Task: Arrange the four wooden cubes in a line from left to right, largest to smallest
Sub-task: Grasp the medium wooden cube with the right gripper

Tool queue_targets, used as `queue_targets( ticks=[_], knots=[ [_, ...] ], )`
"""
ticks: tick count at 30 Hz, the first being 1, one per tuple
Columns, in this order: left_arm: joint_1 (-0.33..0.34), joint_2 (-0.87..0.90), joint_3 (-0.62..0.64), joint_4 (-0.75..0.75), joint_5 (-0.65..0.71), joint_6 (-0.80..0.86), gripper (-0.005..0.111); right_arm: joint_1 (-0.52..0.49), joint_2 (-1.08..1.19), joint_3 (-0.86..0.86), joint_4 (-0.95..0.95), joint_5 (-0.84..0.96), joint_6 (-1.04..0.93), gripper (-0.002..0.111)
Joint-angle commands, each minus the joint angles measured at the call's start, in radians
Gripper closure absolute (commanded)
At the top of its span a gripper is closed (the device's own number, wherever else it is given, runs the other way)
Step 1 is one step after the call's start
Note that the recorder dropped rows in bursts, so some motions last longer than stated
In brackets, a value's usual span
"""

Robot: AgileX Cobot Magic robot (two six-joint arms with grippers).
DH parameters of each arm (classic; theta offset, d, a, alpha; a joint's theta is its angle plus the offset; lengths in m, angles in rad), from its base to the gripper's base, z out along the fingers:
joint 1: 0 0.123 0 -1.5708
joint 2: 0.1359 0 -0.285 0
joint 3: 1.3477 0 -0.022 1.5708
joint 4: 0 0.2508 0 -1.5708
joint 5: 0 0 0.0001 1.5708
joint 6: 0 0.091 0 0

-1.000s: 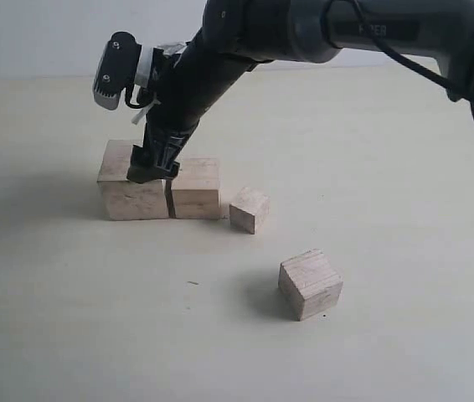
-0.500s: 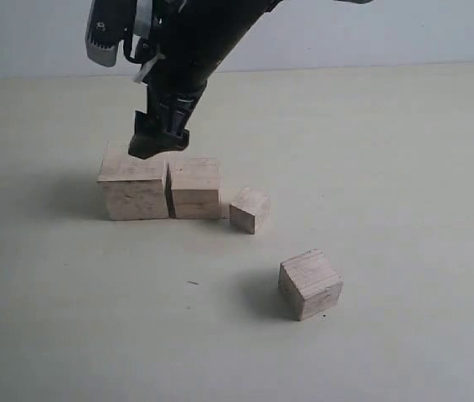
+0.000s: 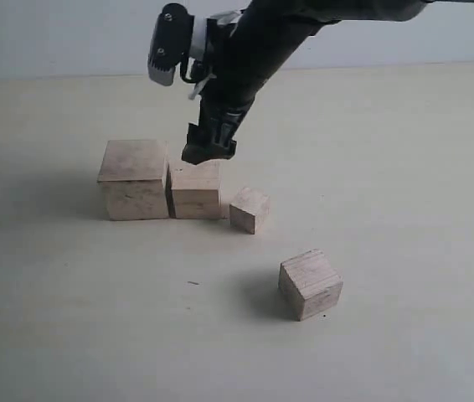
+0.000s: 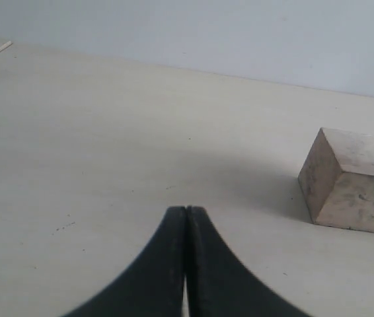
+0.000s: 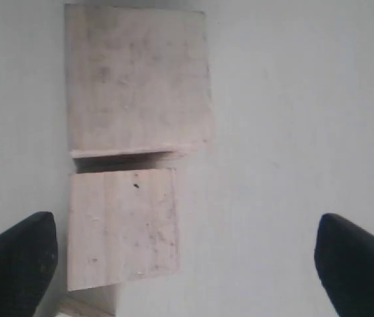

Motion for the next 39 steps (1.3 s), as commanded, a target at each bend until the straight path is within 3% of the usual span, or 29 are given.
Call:
queue_targets(
  ticks=[1,15,25,27,29,32,39],
  knots=[
    [0.003,-0.006,0.000,0.006,-0.007,0.001,0.107,-0.057,-0.026,0.054,0.183,-0.067,-0.087,0.003],
    [0.003,-0.006,0.000,0.006,-0.007,0.001,0.107,-0.079,0.034,0.151,0.403,-0.097,-0.412,0.003],
    [0.003,-0.006,0.000,0.006,-0.007,0.001,0.107,-0.079,0.152,0.151,0.482,-0.080,-0.456,0.004],
    [0.003,-0.006,0.000,0.006,-0.007,0.001,0.107,-0.079,0.152,0.151,0.482,-0.080,-0.456,0.015],
    [0.003,-0.006,0.000,0.006,-0.007,0.001,0.107,-0.079,0.135,0.149,0.482,-0.084,-0.456,0.045],
    [0.003,-0.006,0.000,0.006,-0.007,0.001,0.107,-0.079,0.092,0.149,0.467,-0.046,-0.415,0.109],
    [0.003,-0.006,0.000,0.006,-0.007,0.001,0.107,-0.079,0.026,0.149,0.441,-0.054,-0.389,0.108]
  ],
)
